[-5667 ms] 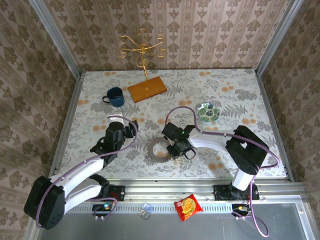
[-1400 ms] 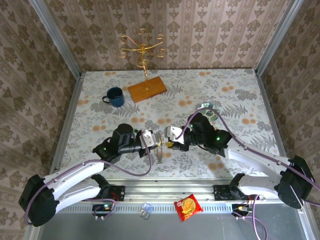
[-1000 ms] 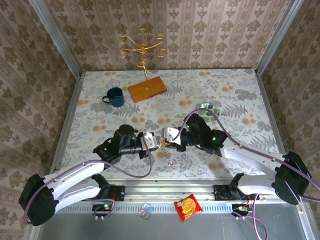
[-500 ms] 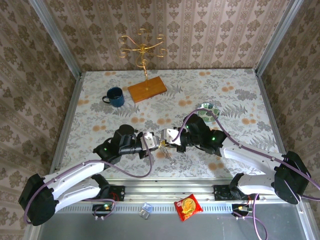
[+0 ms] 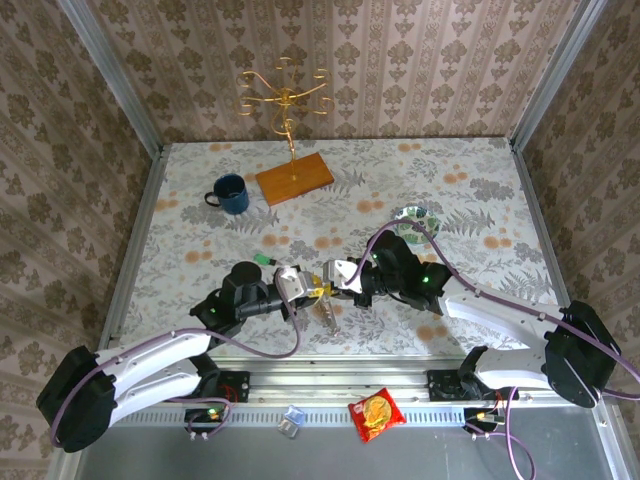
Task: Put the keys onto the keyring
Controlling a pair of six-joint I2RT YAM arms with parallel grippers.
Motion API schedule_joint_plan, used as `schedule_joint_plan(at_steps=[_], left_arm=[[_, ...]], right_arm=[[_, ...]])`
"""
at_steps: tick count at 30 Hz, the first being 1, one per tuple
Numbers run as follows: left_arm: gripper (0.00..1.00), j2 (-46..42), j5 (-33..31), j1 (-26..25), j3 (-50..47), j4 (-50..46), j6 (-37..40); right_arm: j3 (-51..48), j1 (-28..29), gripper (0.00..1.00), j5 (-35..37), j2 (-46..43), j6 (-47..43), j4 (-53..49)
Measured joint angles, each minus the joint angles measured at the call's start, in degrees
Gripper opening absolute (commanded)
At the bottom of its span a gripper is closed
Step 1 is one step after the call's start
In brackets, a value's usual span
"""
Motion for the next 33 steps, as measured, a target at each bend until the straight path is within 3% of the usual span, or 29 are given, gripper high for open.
schedule_joint_plan(at_steps=[7, 13, 15, 19, 24, 33], left_arm=[[0.14, 0.2, 0.4, 0.0, -1.2, 2.4, -1.7], [0.0, 0.8, 1.6, 0.0, -1.5, 3.5, -2.5], [0.0, 0.9, 1.8, 0.0, -1.6, 3.8, -2.8], [0.0, 0.8, 1.4, -0.2, -1.6, 4.1, -2.7], [0.0, -0.7, -3.6, -2.9, -1.5, 1.9, 2.4], [0.0, -3.0, -13.5, -6.7, -0.5, -0.7, 15.2]], right_arm=[[0.0, -0.2, 0.0, -0.3, 0.2, 0.6, 0.4], [0.0, -0.5, 0.0, -0.2, 0.2, 0.9, 0.5], [0.0, -0.6, 0.0, -0.3, 0.3, 0.8, 0.5], [0.0, -1.0, 0.27, 0.1, 0.2, 1.4, 0.9], [-2.9, -3.1, 0.35, 2.3, -3.4, 5.0, 2.6], [-9.4, -5.3, 0.47, 12.3, -15.2, 20.4, 5.2]])
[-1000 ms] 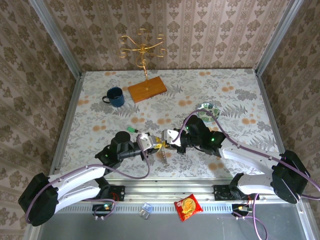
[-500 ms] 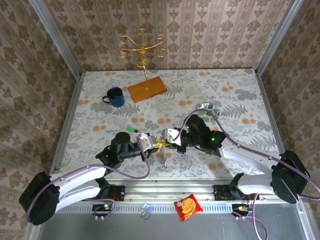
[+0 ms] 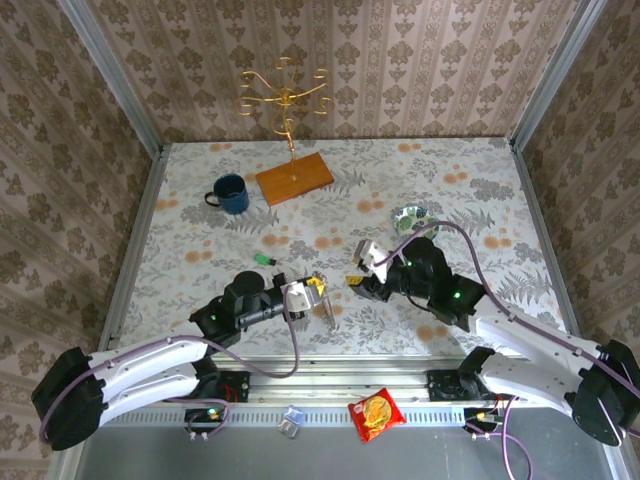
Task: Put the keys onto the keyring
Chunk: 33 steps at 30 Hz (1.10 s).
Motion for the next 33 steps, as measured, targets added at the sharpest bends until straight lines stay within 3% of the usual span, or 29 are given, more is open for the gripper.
schedule_joint_plan(at_steps=[8, 20, 33], left_arm=[[0.0, -0.3, -2.9, 0.0, 0.9, -0.8, 3.2], [0.0, -9.8, -15.2, 2.5, 2.3, -5.2, 0.2], [0.0, -18.1, -34.3, 10.6, 7.8, -17.3, -8.0]], right_arm=[[-0.3, 0.0, 0.47, 8.5, -0.8, 14.6, 0.2], [2.6, 0.0, 0.44, 10.1, 5.3, 25.1, -1.8], [26.1, 1.6, 0.37, 9.9, 30.6, 28.1, -11.2]])
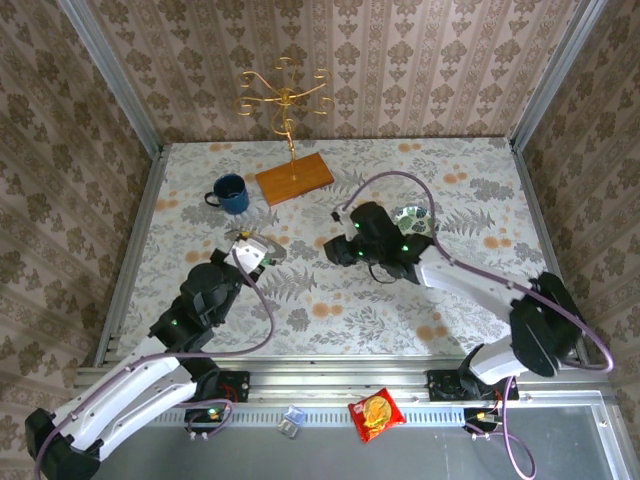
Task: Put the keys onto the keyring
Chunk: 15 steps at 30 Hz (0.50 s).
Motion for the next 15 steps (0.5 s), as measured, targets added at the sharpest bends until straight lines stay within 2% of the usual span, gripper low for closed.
schedule_joint_plan(at_steps=[8, 15], left_arm=[[0.0, -4.8, -11.7, 4.1, 0.6, -8.2, -5.0], [0.0, -10.6, -18.7, 7.8, 0.6, -13.1, -9.7]], right_arm=[[18.6, 4.0, 0.36, 0.0, 18.1, -0.7, -7.4], [30.6, 6.2, 0.37, 0.0, 30.7, -1.6, -11.3]])
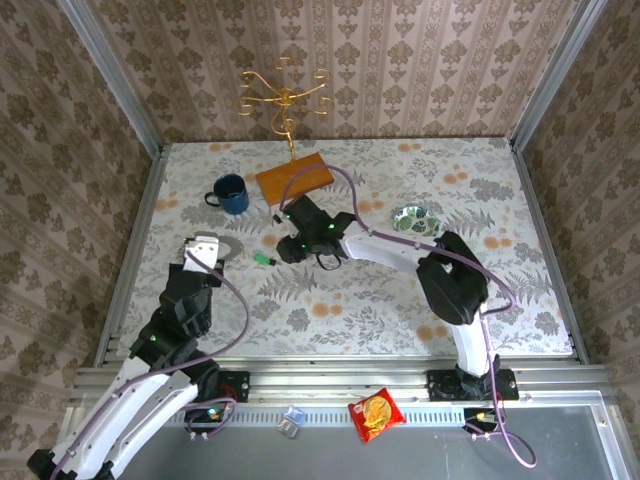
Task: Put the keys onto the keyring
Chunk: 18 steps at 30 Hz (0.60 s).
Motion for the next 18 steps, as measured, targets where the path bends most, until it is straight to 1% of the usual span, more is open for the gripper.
schedule_joint_plan(at_steps=[7, 15, 18], left_arm=[[0.0, -2.8, -3.9, 0.5, 0.0, -2.7, -2.3], [0.0, -3.2, -4.4, 0.7, 0.0, -4.0, -3.3], [0.0, -3.2, -4.4, 0.7, 0.0, -4.5, -3.3]], right_arm=[[11.4, 1.4, 0.37, 0.1, 11.1, -0.2, -2.1], [20.7, 2.9, 0.37, 2.6, 19.3, -1.7, -4.6], [23.6, 3.8, 0.34, 4.4, 21.6, -2.9, -6.0]])
